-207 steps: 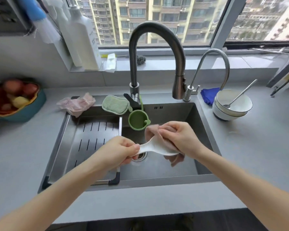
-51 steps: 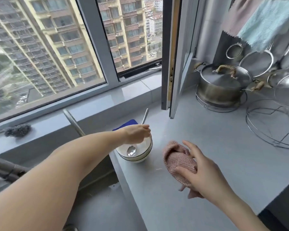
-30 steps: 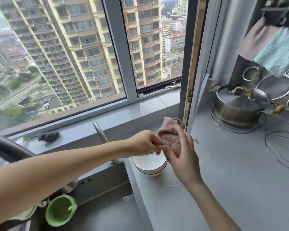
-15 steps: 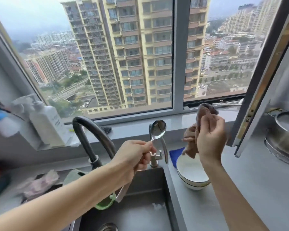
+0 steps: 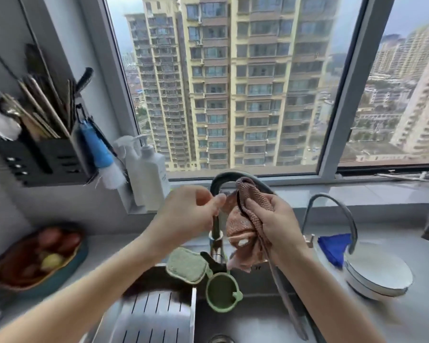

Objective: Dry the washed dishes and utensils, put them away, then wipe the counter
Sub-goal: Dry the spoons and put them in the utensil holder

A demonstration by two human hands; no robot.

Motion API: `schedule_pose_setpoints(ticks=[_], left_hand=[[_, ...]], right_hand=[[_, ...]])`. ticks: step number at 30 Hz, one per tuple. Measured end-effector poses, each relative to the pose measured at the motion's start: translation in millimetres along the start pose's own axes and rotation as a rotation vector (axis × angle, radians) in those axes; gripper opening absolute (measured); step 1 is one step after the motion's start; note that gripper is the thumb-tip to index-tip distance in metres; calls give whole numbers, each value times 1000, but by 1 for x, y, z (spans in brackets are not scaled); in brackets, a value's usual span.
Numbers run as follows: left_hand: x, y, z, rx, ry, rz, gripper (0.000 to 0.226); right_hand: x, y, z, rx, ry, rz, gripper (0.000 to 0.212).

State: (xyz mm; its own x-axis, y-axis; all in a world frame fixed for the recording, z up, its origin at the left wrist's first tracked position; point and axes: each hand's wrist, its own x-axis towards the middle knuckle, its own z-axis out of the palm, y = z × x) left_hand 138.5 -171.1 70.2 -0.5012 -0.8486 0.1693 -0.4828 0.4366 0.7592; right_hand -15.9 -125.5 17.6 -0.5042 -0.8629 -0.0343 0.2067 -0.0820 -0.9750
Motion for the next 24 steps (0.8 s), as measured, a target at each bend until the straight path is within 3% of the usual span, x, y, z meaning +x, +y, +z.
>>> schedule_pose_setpoints(ticks=[4,9,13,15,18,24], left_hand=[[0,-55,-48,-61,-21,13,31],[-10,-108,-88,-137,13,4,24],[-13,-135,-124,-200,156,-81,23],[-6,-149,-142,-217,270,-120,25],[8,-165,-160,-192,390,-101,29],[36,-192,-228,-270,565,-97,29]], right_hand=[[-21,14,82,-70,-109,-33,17],[-34,35,158,-319,-89,-162,16],[-33,34,195,26,-80,106,21],[-32,31,207,74,-116,149,24],[-39,32,235,-168,-284,44,25],[-32,36,274,-495,-363,-147,24]])
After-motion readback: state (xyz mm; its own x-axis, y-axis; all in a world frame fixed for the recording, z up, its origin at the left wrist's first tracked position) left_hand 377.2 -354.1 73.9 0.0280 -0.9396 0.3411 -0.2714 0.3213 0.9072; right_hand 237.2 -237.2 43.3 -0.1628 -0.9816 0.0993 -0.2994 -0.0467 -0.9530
